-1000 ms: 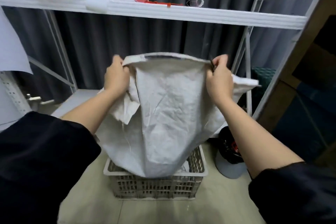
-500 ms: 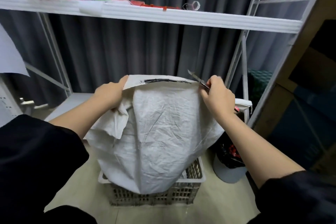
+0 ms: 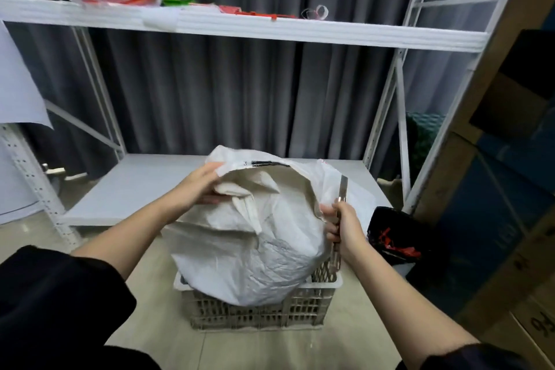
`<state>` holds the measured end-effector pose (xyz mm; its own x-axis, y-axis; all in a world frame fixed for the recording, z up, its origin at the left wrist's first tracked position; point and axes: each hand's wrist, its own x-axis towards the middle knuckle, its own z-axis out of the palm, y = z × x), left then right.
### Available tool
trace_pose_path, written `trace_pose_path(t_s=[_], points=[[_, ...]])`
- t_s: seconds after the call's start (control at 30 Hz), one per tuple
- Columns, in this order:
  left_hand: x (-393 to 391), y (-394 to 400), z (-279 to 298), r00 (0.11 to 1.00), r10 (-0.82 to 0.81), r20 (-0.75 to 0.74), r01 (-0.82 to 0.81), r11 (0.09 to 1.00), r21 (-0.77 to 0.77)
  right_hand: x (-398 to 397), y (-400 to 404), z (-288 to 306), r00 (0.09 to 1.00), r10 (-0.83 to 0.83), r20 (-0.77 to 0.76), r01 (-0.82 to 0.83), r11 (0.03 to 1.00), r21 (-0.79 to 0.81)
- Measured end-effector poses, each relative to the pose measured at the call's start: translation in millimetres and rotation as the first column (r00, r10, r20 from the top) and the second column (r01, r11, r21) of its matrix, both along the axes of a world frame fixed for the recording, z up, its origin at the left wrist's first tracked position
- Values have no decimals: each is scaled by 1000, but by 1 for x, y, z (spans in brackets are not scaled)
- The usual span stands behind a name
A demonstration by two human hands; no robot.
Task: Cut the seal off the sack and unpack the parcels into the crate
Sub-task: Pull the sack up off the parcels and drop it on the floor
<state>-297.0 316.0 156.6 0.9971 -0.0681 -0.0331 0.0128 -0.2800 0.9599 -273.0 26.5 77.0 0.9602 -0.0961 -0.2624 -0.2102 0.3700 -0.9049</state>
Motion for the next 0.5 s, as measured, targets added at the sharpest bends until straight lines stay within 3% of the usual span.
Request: trace_pose_path(t_s=[0.07,0.1,0.17,0.23,0.33,0.4,0.5], points=[[8,5,4,982,172,-74,-165,982,92,4,-3,1,1000,-15,2,15,986,-165],[13,4,4,966,245,-84,-221,949,223,6,-4,3,999,-33,1,32,978,-207],[19,-3,-1,957,287,-30,-218,788,576,10,-3,9,989,-147,6,141,938,-317],[20,-13,-13,973,229,2,-153,641,752,19,-4,13,968,-249,12,225,852,-472],[14,-26,-36,978,207,-24,-132,705,696,33,-2,20,982,-184,-42,113,756,-645],[10,-36,-50,983,183,-18,-121,718,686,40,5,20,987,-103,-124,0,769,-639],[6,-51,-67,991,115,-70,-23,658,753,44,20,10,976,-80,-205,-46,837,-546]])
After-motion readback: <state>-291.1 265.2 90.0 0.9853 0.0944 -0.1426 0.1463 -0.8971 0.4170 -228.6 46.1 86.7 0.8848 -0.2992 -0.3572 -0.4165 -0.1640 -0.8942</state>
